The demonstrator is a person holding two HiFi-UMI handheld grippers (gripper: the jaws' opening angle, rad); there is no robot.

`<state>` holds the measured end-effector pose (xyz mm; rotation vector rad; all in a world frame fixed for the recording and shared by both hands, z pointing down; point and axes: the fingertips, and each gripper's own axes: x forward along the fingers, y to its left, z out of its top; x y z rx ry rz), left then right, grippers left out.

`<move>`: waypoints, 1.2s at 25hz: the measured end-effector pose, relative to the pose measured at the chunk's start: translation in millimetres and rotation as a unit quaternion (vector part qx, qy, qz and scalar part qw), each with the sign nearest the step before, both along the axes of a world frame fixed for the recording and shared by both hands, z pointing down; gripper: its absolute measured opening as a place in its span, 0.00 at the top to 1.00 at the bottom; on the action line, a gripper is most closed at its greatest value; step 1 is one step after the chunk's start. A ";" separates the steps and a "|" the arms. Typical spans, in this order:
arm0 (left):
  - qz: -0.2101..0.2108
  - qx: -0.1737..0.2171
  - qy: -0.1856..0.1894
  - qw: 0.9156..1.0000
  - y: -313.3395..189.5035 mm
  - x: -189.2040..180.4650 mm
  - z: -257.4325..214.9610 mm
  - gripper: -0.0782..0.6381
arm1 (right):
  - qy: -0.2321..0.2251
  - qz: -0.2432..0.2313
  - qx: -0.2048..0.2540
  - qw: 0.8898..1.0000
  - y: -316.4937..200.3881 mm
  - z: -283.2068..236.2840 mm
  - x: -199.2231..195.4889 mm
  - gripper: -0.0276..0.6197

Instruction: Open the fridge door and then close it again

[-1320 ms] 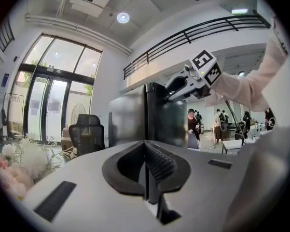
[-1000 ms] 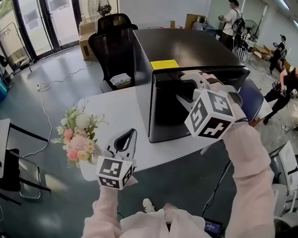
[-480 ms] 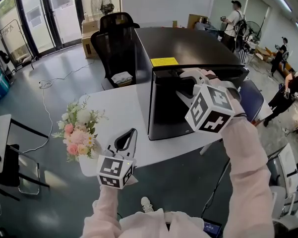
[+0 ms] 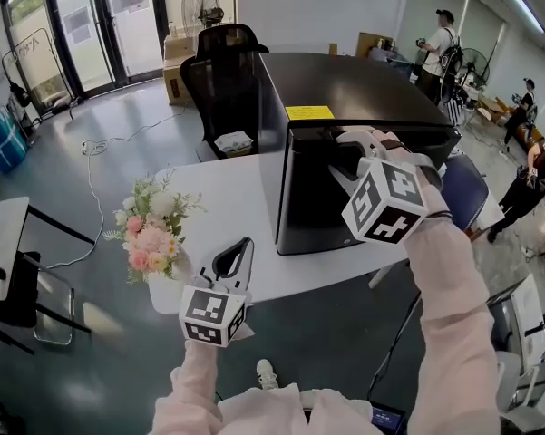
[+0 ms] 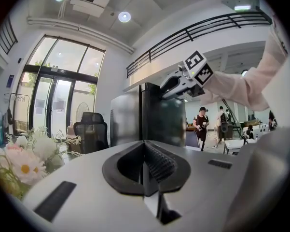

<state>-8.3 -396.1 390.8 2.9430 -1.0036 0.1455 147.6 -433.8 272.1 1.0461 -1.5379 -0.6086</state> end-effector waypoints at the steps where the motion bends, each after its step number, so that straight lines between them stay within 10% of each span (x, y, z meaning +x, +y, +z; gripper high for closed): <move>1: -0.001 0.000 0.000 1.000 1.4 -0.4 0.2 0.88 | 0.000 -0.002 0.002 1.000 0.5 0.1 -0.1 0.78; 30: -0.021 -0.003 -0.005 1.000 112.8 30.7 -6.7 0.88 | 0.011 -0.102 -0.048 0.994 142.8 3.6 6.6 0.77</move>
